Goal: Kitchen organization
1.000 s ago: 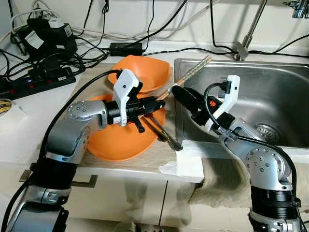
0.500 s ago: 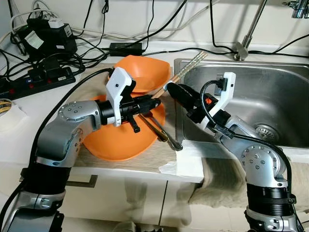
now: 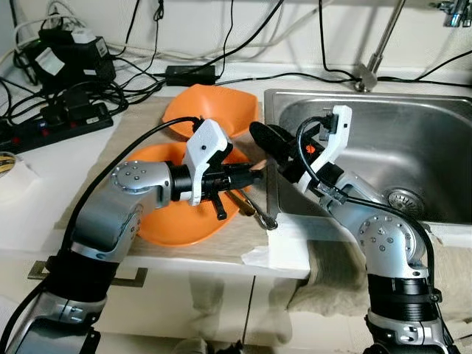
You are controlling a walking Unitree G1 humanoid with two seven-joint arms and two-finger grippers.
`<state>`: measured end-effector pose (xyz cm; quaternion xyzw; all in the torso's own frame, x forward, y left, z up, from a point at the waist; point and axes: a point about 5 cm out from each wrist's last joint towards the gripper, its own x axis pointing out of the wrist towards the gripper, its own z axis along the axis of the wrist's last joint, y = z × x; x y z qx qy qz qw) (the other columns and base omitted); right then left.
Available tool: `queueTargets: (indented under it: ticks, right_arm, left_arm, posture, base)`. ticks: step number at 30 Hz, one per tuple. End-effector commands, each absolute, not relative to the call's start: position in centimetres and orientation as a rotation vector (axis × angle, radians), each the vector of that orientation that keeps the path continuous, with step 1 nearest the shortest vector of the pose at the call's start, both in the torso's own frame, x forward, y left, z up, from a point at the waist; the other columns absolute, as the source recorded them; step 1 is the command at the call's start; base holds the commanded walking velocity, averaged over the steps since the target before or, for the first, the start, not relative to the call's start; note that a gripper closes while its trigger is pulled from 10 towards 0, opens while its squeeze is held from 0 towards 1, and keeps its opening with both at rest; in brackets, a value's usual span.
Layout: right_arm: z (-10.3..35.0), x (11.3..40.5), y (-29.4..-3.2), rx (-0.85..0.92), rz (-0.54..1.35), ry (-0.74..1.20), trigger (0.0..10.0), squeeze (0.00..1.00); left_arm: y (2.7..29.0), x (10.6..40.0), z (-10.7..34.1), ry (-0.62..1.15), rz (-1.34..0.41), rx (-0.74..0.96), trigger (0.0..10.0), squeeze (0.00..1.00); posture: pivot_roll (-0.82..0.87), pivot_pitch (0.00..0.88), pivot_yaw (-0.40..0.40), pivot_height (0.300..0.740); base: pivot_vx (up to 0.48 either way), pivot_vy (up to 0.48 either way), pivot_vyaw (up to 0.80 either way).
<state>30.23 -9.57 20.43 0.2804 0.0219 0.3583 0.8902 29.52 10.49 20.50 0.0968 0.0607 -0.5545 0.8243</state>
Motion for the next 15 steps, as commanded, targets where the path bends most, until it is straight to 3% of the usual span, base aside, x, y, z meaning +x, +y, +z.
queueTargets:
  ticks: [1, 7, 8, 9, 15]
  right_arm:
    - [20.63, 30.28, -9.28, 0.570, 0.747, 0.037, 10.0, 0.00]
    - [20.41, 30.32, -9.48, 0.566, 0.732, 0.043, 10.0, 0.00]
    - [20.34, 30.38, -9.52, 0.561, 0.723, 0.043, 2.6, 0.00]
    - [20.31, 30.40, -9.54, 0.556, 0.719, 0.042, 0.0, 0.00]
    - [20.05, 30.50, -9.56, 0.527, 0.705, 0.042, 0.0, 0.00]
  left_arm:
    - [10.19, 29.24, 20.93, 0.107, -1.203, 0.211, 0.0, 0.00]
    - [10.32, 29.26, 21.37, 0.084, -1.199, 0.197, 0.0, 0.00]
    - [10.34, 29.28, 21.44, 0.082, -1.197, 0.199, 0.0, 0.00]
    - [10.36, 29.31, 21.43, 0.083, -1.196, 0.202, 0.0, 0.00]
    - [10.49, 29.53, 21.44, 0.079, -1.179, 0.211, 0.0, 0.00]
  posture:
    - [0.06, 0.000, 0.022, 0.740]
    - [0.06, 0.000, 0.021, 0.740]
    - [0.06, 0.000, 0.020, 0.740]
    - [0.06, 0.000, 0.020, 0.740]
    - [0.06, 0.000, 0.019, 0.740]
  base:
    - [0.000, 0.000, 0.00]
    - [0.000, 0.000, 0.00]
    - [0.000, 0.000, 0.00]
    - [0.000, 0.000, 0.00]
    - [0.000, 0.000, 0.00]
